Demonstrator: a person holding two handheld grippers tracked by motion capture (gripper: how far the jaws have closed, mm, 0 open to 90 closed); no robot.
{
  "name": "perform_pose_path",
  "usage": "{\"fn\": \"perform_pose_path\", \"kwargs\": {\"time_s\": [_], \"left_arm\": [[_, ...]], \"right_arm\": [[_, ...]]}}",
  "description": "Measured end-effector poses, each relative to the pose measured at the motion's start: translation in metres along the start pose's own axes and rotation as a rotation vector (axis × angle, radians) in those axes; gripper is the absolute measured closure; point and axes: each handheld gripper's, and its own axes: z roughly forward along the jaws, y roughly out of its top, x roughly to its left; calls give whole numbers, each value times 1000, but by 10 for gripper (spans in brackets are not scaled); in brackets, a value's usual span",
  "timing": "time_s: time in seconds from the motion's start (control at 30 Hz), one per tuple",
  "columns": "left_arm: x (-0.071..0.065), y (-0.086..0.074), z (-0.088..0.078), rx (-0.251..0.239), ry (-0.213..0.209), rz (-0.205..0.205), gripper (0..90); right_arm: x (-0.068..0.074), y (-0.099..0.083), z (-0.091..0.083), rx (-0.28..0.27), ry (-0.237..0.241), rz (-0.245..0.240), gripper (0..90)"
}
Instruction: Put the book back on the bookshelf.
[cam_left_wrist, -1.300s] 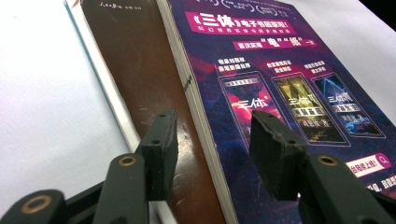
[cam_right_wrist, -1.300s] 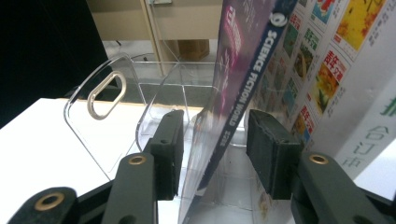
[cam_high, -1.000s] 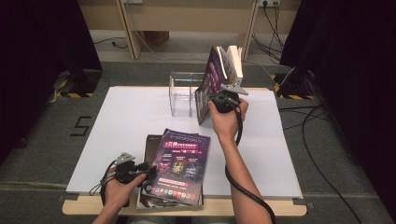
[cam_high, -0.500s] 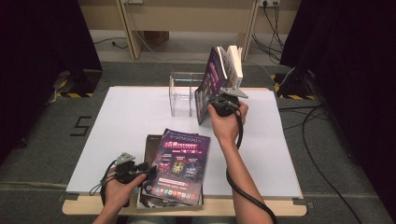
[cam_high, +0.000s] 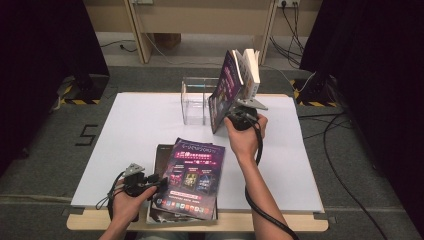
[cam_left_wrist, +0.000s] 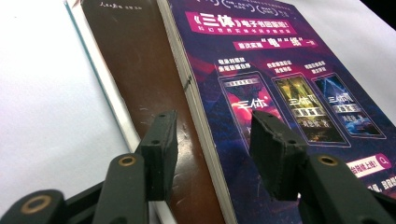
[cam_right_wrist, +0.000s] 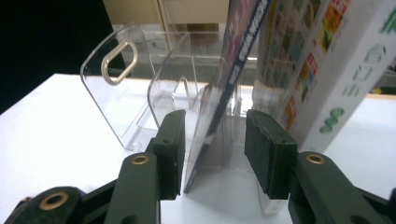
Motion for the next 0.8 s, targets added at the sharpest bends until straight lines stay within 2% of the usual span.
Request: {"fn": "perform_pose_path", "kwargs": {"time_s": [0.47, 0.8], "left_arm": [[-2, 0, 1, 6, -5, 4, 517], [-3, 0, 1, 17, -13, 2, 543]], "right_arm": [[-8, -32, -1, 102, 23, 35, 606], [-7, -58, 9, 186, 45, 49, 605]]}}
